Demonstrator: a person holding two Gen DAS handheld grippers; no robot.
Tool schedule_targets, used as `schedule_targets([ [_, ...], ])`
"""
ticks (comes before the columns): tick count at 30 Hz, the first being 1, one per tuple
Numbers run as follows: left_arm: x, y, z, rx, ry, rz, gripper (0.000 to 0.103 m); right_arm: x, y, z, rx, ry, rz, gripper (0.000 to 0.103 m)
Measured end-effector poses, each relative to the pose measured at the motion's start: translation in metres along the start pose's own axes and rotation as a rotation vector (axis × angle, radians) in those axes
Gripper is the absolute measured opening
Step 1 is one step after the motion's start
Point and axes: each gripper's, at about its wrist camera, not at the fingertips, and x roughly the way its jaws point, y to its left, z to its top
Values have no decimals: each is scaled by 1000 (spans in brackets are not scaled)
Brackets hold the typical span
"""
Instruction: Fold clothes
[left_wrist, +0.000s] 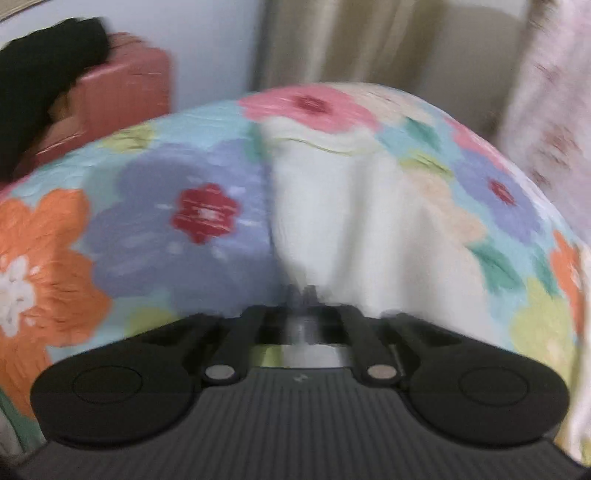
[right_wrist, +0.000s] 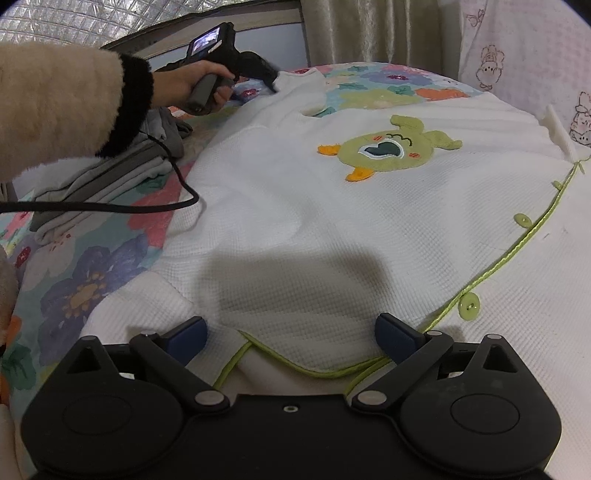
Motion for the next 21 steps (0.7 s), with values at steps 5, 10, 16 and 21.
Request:
schedule_targets([
  [5,-66,-5,25,132,-229,152,1,-1,3,0,-4,-3,-10,100],
  [10,-82,14,28,160,-202,357,3,-4,6,-1,-11,-2,-29,100],
  [16,-98,-4,-14,217,-119,368,27,-7,10,-1,-11,16,-61,100],
  [21,-171,-30,-87,206,-67,80,50,-45,6,0,103,-28,-32,100],
])
